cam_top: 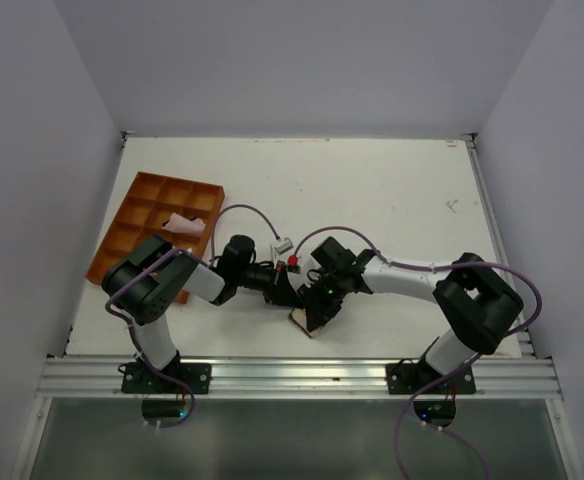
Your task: Roll the underwear
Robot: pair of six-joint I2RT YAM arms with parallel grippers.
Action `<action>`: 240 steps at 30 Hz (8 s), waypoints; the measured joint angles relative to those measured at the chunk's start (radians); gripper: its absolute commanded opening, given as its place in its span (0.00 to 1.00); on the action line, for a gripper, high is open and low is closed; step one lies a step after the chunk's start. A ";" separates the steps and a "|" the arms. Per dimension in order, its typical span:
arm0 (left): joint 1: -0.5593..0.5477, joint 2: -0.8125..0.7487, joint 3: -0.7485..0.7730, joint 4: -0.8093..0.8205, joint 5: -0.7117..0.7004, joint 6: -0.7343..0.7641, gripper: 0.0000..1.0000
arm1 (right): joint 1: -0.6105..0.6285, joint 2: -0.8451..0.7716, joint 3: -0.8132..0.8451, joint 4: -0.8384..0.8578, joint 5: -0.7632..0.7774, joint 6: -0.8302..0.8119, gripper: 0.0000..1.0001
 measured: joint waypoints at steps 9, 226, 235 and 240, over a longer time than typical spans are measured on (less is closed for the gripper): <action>-0.002 0.018 0.050 -0.131 -0.039 0.072 0.00 | 0.000 -0.079 -0.005 -0.009 0.124 0.048 0.31; 0.163 -0.197 0.513 -0.853 -0.023 0.630 0.34 | -0.259 0.066 -0.202 0.502 -0.372 0.330 0.00; 0.125 -0.110 0.509 -1.145 0.099 1.039 0.52 | -0.236 0.066 -0.274 0.682 -0.378 0.415 0.00; 0.097 -0.109 0.495 -1.186 0.093 1.149 0.56 | -0.236 0.064 -0.291 0.716 -0.381 0.418 0.00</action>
